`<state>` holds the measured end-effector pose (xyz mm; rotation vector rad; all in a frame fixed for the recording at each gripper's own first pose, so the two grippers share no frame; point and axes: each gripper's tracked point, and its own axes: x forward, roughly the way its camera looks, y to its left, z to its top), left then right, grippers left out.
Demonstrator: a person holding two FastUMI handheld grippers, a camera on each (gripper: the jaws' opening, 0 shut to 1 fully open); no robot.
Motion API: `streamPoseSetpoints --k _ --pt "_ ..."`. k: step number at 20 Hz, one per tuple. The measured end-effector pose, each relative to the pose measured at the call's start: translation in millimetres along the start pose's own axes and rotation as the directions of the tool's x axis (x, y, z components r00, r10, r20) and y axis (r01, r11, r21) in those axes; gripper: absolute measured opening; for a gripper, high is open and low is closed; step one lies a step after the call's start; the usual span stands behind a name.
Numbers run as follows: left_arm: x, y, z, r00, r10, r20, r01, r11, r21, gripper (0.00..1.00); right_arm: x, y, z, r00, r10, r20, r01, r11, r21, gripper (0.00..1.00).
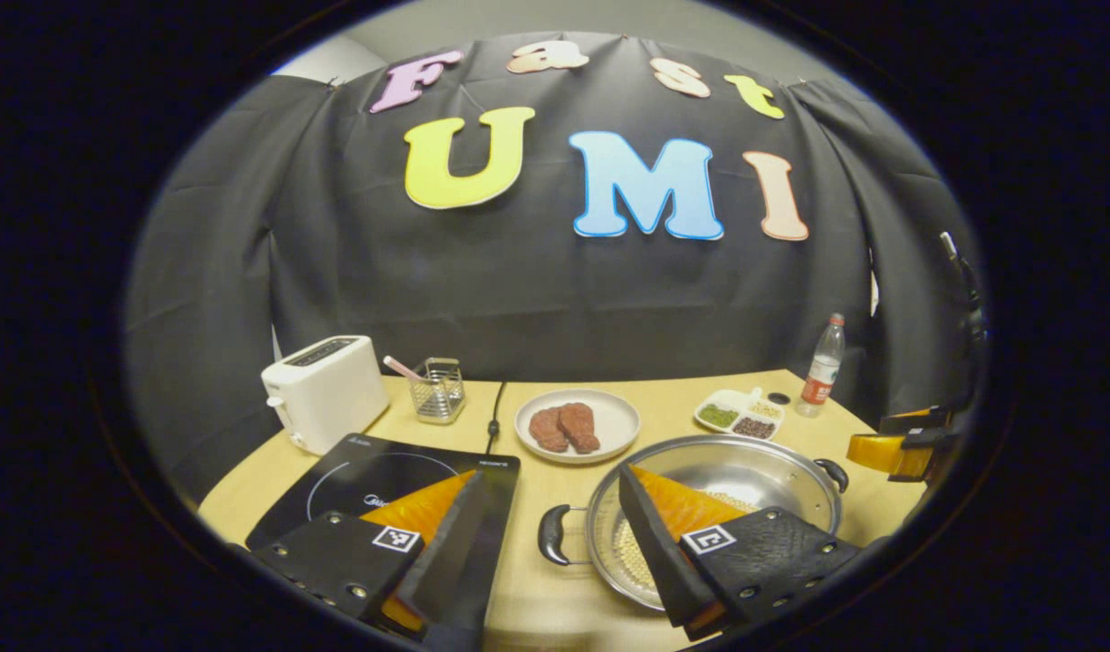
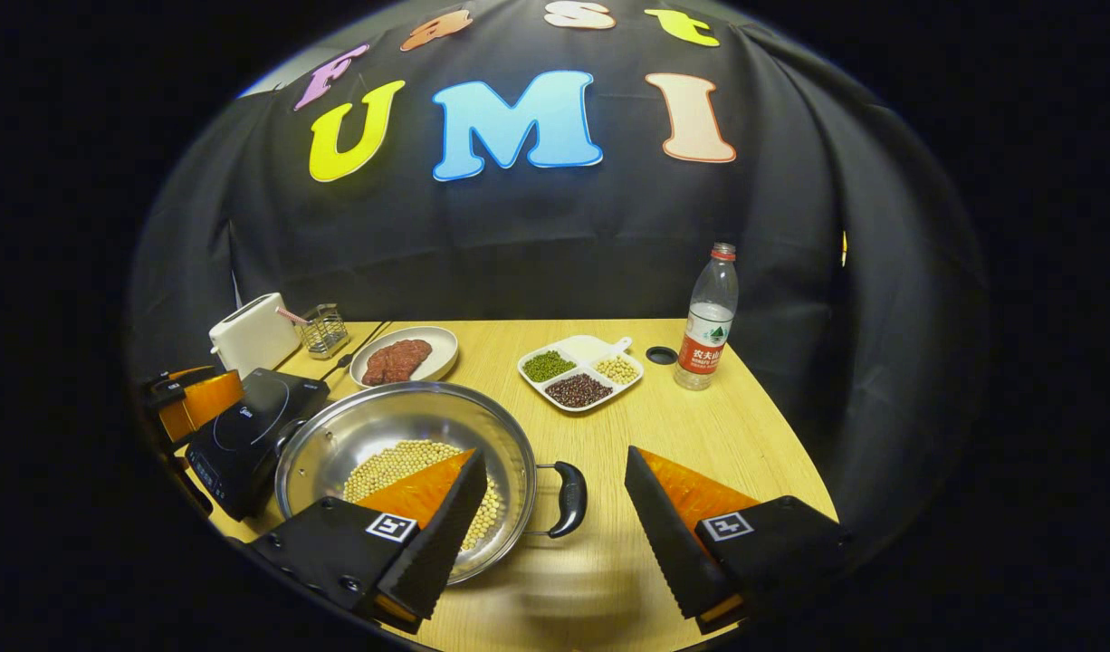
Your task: First push the handle of the pot to place it horizontally, then grasp the pot with both hands and set it on the induction cooktop.
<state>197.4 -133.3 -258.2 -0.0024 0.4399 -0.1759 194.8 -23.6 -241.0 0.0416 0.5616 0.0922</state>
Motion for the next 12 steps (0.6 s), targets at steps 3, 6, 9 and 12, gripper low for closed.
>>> streamPoseSetpoints --k 3,6,9,12 --pt "17.8 -11.2 -15.1 0.999 -0.025 -0.041 0.026 1.000 0.014 0.87 7.2 0.4 -5.0 1.000 0.004 -0.016 -0.004 1.000 -0.001 0.98" --pt "31.1 -15.9 -31.3 0.996 -0.034 -0.083 0.035 0.999 0.012 0.87 13.3 -1.1 -9.1 1.000 0.005 -0.025 -0.005 1.000 -0.015 0.98" --pt "43.6 -17.3 -49.6 0.990 -0.037 -0.135 0.038 0.999 0.004 0.87 20.7 -0.9 -14.7 0.999 0.008 -0.036 -0.009 1.000 -0.017 0.98" --pt "54.4 -18.9 -66.0 0.983 -0.042 -0.177 0.042 0.999 -0.002 0.89 30.8 -2.5 -21.6 0.998 0.008 -0.057 -0.008 1.000 -0.008 0.98"
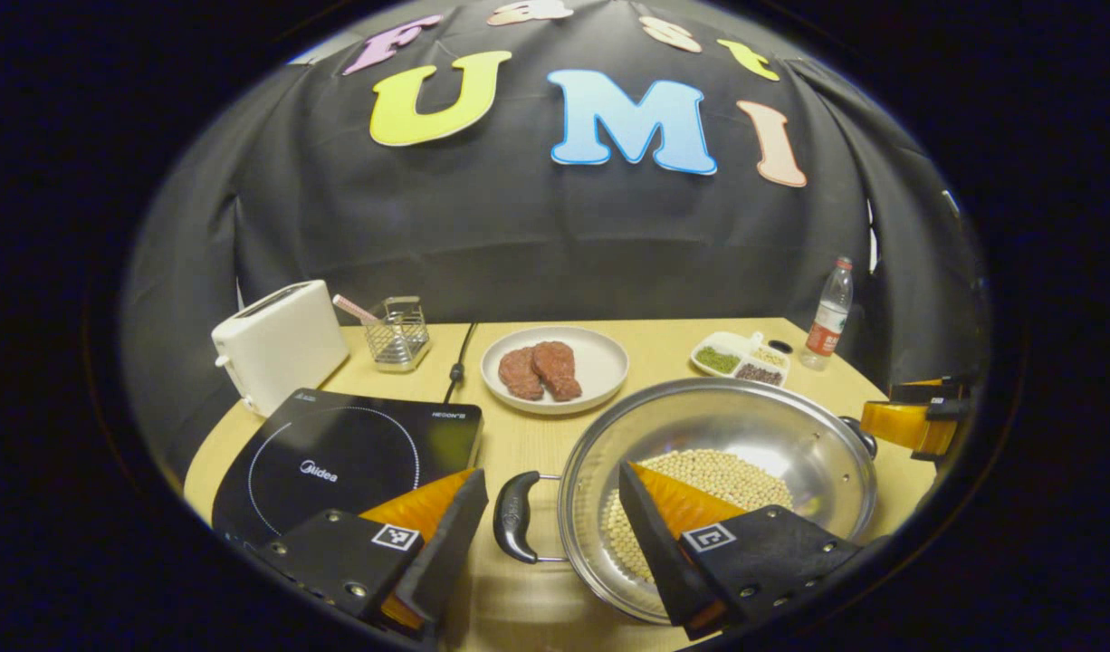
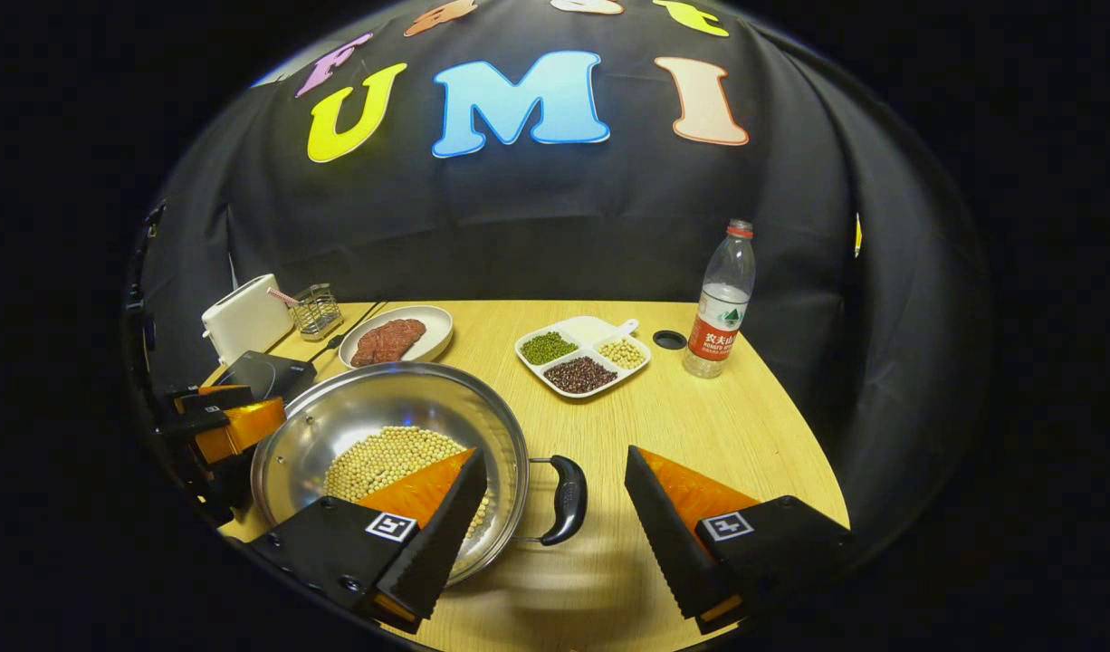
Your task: First push the handle of the pot to place it horizontally, then grasp the pot with both hands and set it on the induction cooktop.
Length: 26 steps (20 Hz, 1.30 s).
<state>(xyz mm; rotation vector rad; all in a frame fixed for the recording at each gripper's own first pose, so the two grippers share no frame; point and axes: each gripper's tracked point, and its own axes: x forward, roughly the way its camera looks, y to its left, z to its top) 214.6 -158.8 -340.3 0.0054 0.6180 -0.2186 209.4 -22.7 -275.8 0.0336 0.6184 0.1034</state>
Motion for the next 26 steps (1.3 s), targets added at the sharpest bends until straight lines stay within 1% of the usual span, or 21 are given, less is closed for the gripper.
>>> streamPoseSetpoints --k 7,8,9,10,11,14,15,16,17,18,19,20,21,22,24,25,26 --pt "19.3 3.2 -25.6 0.998 0.011 -0.063 -0.011 1.000 0.001 0.90 24.0 -0.5 -19.8 0.998 -0.012 -0.058 0.013 1.000 0.018 0.99" --pt "22.1 3.6 -28.9 0.997 0.014 -0.072 -0.014 1.000 -0.001 0.90 25.5 -1.0 -23.2 0.998 -0.016 -0.067 0.018 1.000 0.018 0.95" --pt "22.9 3.5 -32.4 0.997 0.014 -0.080 -0.015 1.000 -0.006 0.90 27.7 -1.4 -26.9 0.997 -0.021 -0.078 0.022 1.000 0.018 0.95" --pt "24.1 3.2 -34.4 0.996 0.013 -0.087 -0.014 1.000 -0.009 0.90 29.5 -1.5 -29.6 0.996 -0.022 -0.090 0.024 1.000 0.021 0.98" --pt "26.0 3.0 -36.5 0.996 0.013 -0.093 -0.014 1.000 -0.009 0.90 31.7 -1.5 -32.5 0.995 -0.020 -0.100 0.023 0.999 0.028 0.99" --pt "29.2 3.5 -35.8 0.995 0.021 -0.098 -0.020 1.000 0.009 0.90 34.4 -0.3 -37.3 0.993 -0.011 -0.119 0.016 0.999 0.044 0.97" --pt "29.6 3.0 -35.2 0.995 0.023 -0.094 -0.022 1.000 0.016 0.89 35.1 2.8 -38.6 0.992 0.000 -0.126 0.006 0.999 0.051 0.88" --pt "30.3 4.6 -33.8 0.995 0.031 -0.095 -0.029 0.999 0.023 0.84 35.2 6.7 -39.3 0.991 0.014 -0.131 -0.006 0.998 0.059 0.82" --pt "31.0 5.5 -37.6 0.994 0.033 -0.107 -0.031 0.999 0.029 0.78 35.7 9.5 -40.7 0.991 0.016 -0.134 -0.008 0.998 0.064 0.74" --pt "31.8 7.0 -39.7 0.992 0.039 -0.118 -0.035 0.999 0.036 0.81 33.3 9.5 -38.4 0.991 0.011 -0.130 -0.003 0.998 0.063 0.71" --pt "32.5 9.9 -41.4 0.991 0.050 -0.123 -0.045 0.998 0.043 0.77 34.1 9.3 -40.4 0.991 0.008 -0.132 0.000 0.998 0.058 0.63" --pt "33.6 8.7 -41.5 0.991 0.046 -0.122 -0.042 0.999 0.034 0.72 33.9 9.9 -40.1 0.991 0.009 -0.130 -0.001 0.998 0.060 0.62" --pt "33.4 9.3 -40.7 0.991 0.043 -0.125 -0.039 0.999 0.031 0.71 33.1 10.6 -40.8 0.991 0.010 -0.134 -0.002 0.998 0.060 0.63" --pt "33.2 9.1 -41.6 0.991 0.041 -0.131 -0.037 0.999 0.034 0.70 32.9 11.4 -40.7 0.991 0.010 -0.134 -0.002 0.998 0.061 0.60" --pt "32.1 9.1 -45.5 0.988 0.030 -0.154 -0.024 0.999 0.042 0.69 34.3 11.7 -40.5 0.991 0.017 -0.135 -0.010 0.999 0.053 0.60" --pt "32.0 8.3 -44.2 0.988 0.025 -0.150 -0.020 0.999 0.034 0.67 32.0 12.5 -39.6 0.991 0.018 -0.135 -0.011 0.999 0.051 0.57" --pt "32.2 8.3 -41.6 0.989 0.021 -0.144 -0.017 1.000 0.025 0.65 33.4 13.2 -37.5 0.991 0.022 -0.131 -0.015 0.998 0.058 0.51"
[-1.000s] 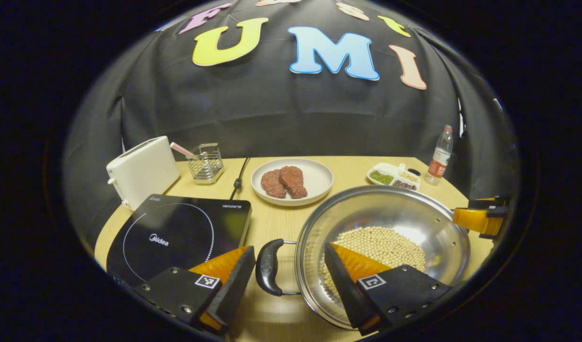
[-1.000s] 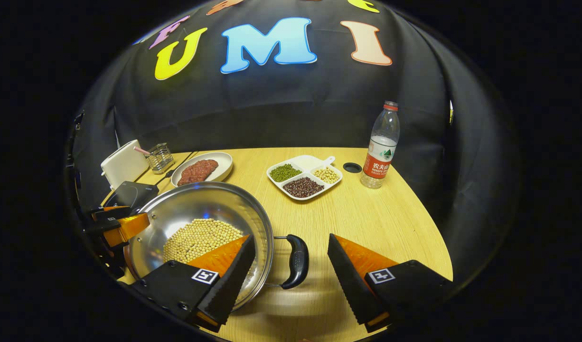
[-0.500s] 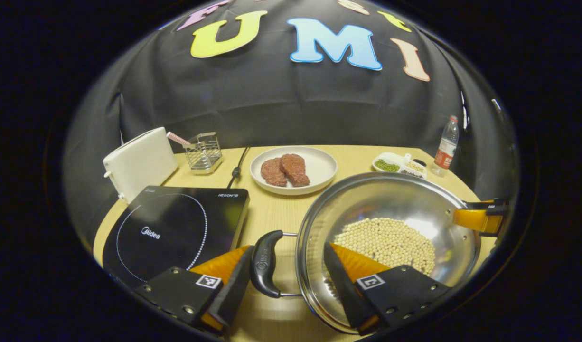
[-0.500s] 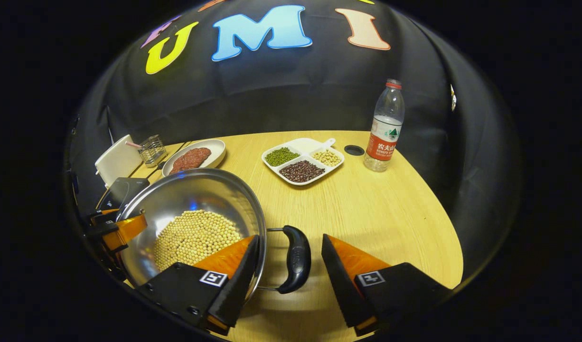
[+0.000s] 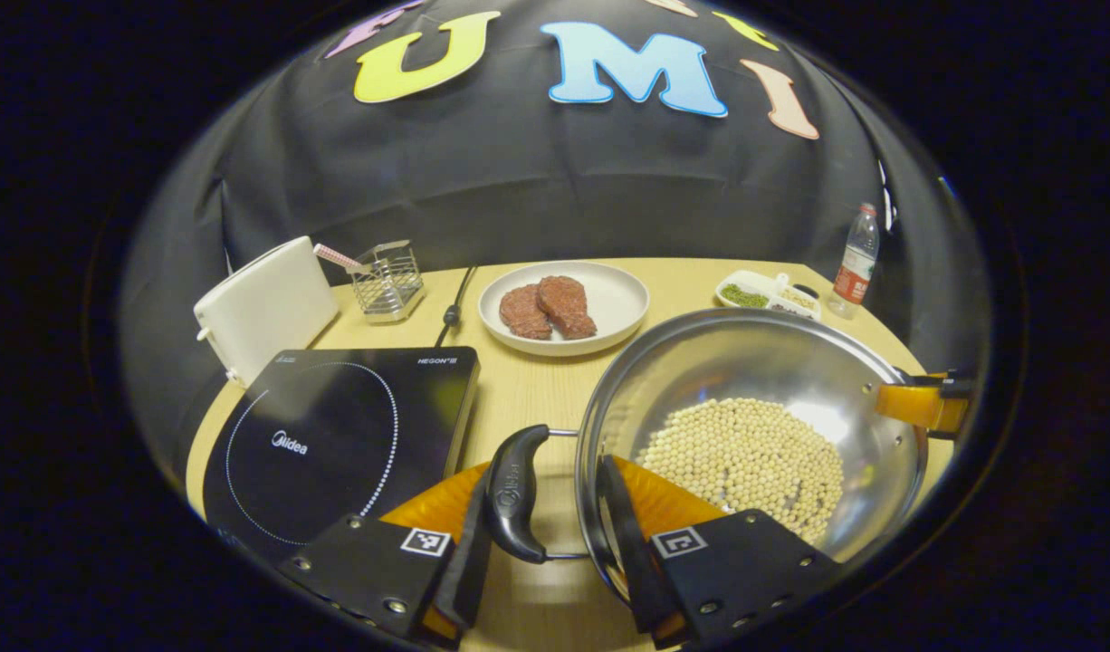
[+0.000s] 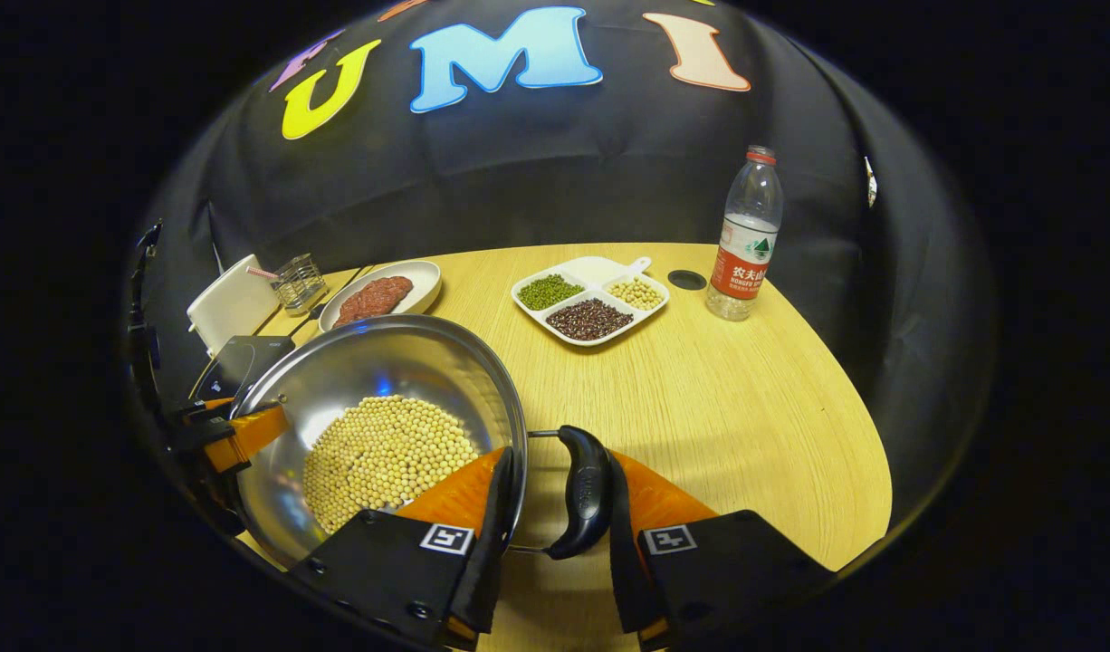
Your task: First push the handle of the pot to place it horizontally, then grasp the pot with both hands and set it on the induction cooktop.
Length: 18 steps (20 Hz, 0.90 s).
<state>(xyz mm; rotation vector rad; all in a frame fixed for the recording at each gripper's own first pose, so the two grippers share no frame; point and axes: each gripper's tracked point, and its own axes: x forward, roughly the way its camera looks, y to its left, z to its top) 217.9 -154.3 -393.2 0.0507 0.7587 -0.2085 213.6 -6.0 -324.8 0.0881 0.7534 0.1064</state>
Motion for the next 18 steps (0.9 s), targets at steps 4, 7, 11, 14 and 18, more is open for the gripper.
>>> streamPoseSetpoints --k 4,7,11,14,18 --pt "-2.1 1.5 5.4 1.000 0.015 0.008 -0.015 1.000 -0.003 0.57 -2.6 3.1 2.0 1.000 -0.005 0.009 0.005 1.000 -0.001 0.46" --pt "-14.6 7.0 14.8 1.000 0.016 0.018 -0.016 1.000 -0.010 0.57 -11.9 8.5 9.7 1.000 0.001 0.023 -0.001 1.000 0.000 0.42" --pt "-28.6 22.9 31.5 0.999 0.012 0.034 -0.011 1.000 -0.026 0.54 -28.4 23.6 21.8 0.999 -0.002 0.048 0.002 1.000 0.010 0.42" --pt "-39.3 37.4 42.9 0.999 -0.008 0.051 0.009 1.000 -0.011 0.60 -42.1 40.0 25.4 0.998 -0.022 0.064 0.020 0.999 0.035 0.41" --pt "-49.5 65.1 48.8 0.998 -0.030 0.058 0.030 1.000 0.001 0.57 -57.2 66.3 24.8 0.996 -0.041 0.076 0.037 0.998 0.057 0.41"
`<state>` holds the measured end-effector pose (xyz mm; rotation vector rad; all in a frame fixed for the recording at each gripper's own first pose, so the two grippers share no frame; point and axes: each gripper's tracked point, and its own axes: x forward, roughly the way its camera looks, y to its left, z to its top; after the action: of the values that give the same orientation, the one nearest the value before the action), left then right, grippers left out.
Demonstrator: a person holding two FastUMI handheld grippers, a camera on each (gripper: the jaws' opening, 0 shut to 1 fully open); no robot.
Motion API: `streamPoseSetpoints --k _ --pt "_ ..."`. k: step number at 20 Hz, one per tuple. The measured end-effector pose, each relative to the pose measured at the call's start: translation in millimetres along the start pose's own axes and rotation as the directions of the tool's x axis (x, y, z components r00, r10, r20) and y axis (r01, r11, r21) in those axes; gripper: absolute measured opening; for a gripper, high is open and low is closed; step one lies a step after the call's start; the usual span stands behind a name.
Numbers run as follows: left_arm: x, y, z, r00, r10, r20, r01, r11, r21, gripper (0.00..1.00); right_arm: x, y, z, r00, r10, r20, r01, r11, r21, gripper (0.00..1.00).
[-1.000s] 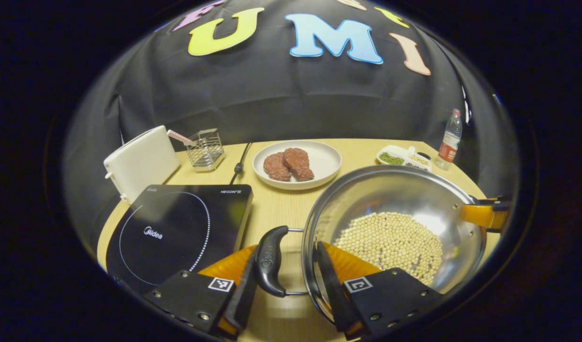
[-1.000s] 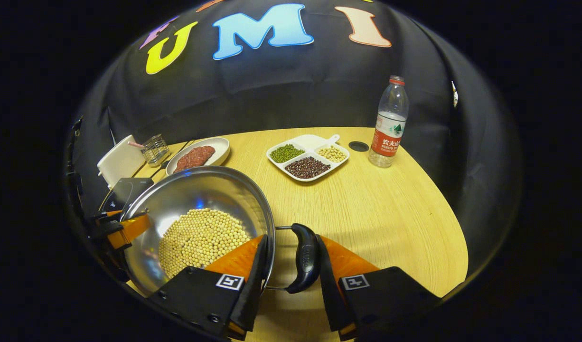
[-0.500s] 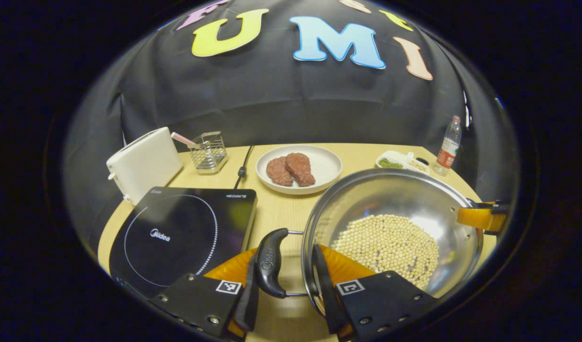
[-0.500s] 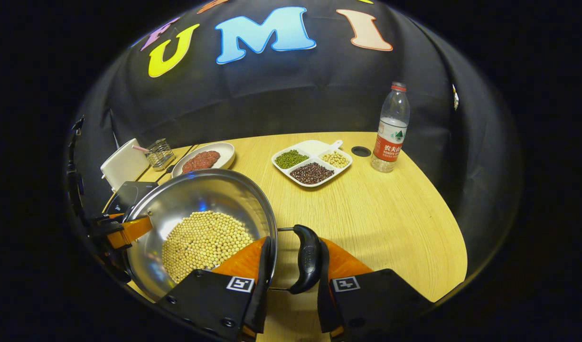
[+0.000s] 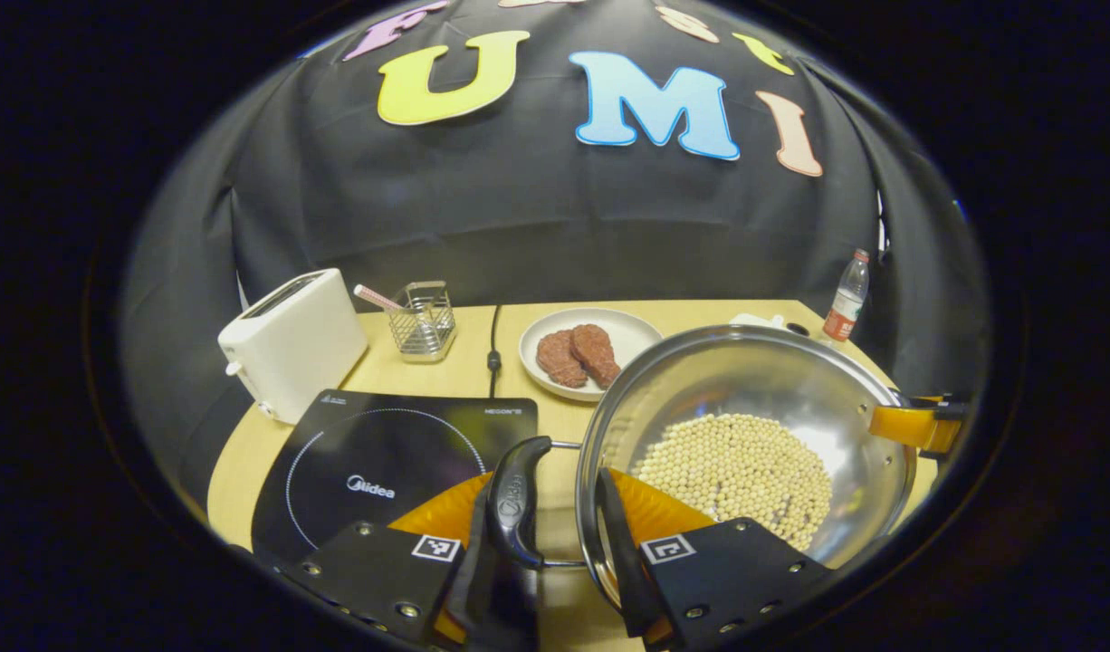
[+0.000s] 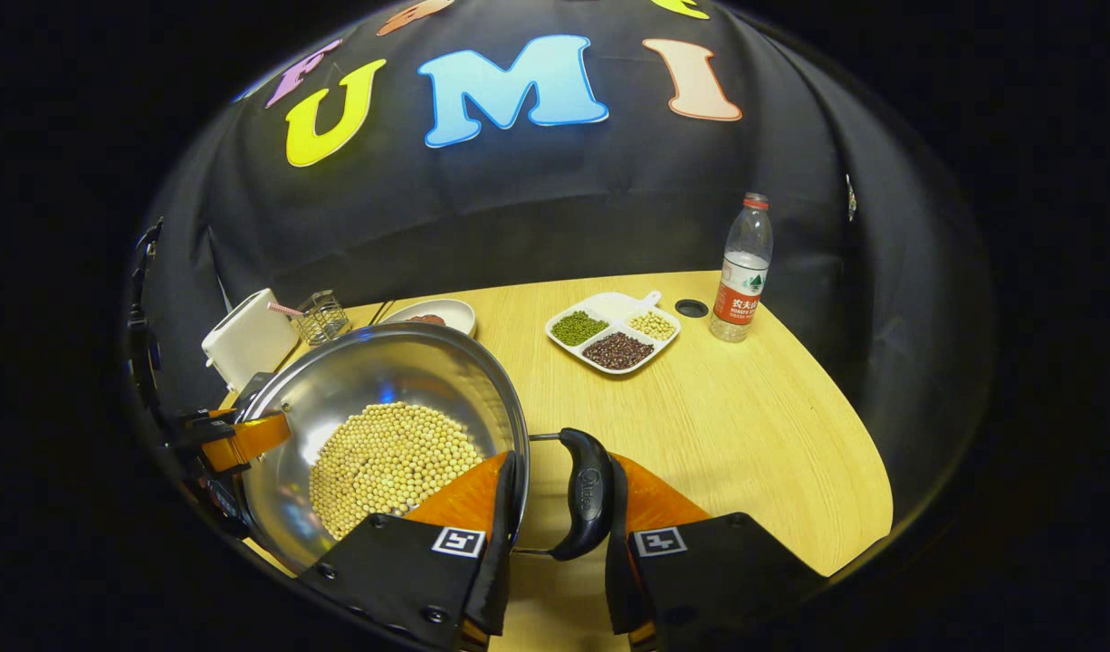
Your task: First push the handle of the pot to place it horizontally, then grasp the pot with both hands and set it on the induction cooktop.
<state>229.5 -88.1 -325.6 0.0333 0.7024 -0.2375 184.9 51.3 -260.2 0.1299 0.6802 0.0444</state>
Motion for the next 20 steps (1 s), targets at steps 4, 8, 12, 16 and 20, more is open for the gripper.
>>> streamPoseSetpoints --k 4,8,12,16,20 --pt "-8.6 28.8 3.3 1.000 -0.015 0.000 0.015 1.000 -0.014 0.57 -11.1 26.3 0.2 1.000 -0.017 0.012 0.017 1.000 0.004 0.41" --pt "-15.2 61.1 10.2 1.000 -0.016 0.002 0.016 1.000 -0.008 0.54 -15.6 56.5 2.4 1.000 -0.014 0.021 0.013 1.000 0.012 0.45" --pt "-16.3 96.6 12.4 1.000 -0.005 0.001 0.005 1.000 -0.006 0.57 -11.3 89.2 2.6 1.000 -0.002 0.019 0.001 1.000 0.018 0.45" --pt "-15.5 132.7 12.9 1.000 0.010 0.001 -0.010 1.000 -0.008 0.60 -2.5 120.8 4.7 1.000 0.019 0.019 -0.020 1.000 0.020 0.45" --pt "-9.0 162.3 14.0 1.000 0.023 -0.003 -0.023 1.000 0.006 0.57 7.4 148.4 2.9 0.999 0.033 0.010 -0.033 0.999 0.029 0.45"
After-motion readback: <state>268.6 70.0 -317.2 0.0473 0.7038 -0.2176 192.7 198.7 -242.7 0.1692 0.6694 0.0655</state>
